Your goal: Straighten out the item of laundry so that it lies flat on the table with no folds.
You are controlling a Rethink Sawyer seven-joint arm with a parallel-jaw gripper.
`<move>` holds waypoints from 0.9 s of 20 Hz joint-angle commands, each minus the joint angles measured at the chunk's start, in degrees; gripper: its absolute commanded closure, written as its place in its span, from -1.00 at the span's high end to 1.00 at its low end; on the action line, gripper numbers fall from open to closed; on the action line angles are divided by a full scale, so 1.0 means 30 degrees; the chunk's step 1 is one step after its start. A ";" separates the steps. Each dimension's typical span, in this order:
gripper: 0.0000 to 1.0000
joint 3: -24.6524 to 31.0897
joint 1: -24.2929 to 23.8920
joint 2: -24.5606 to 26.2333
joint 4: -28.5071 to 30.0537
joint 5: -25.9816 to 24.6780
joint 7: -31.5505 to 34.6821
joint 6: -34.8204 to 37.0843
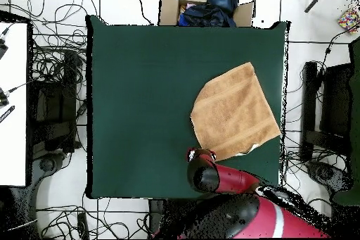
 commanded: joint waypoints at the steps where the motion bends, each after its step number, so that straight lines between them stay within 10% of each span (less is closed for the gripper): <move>1: 1.00 -0.1596 0.1194 0.1310 -0.2403 0.2716 0.4706 -0.1501; 4: 1.00 -0.1475 0.1123 0.1249 -0.2419 0.2629 0.4310 -0.1631; 5: -1.00 -0.1180 0.0880 0.1146 -0.2376 0.2487 0.4050 -0.1603; 18: -1.00 0.0664 -0.0119 -0.0093 -0.1913 0.2658 0.4027 0.0159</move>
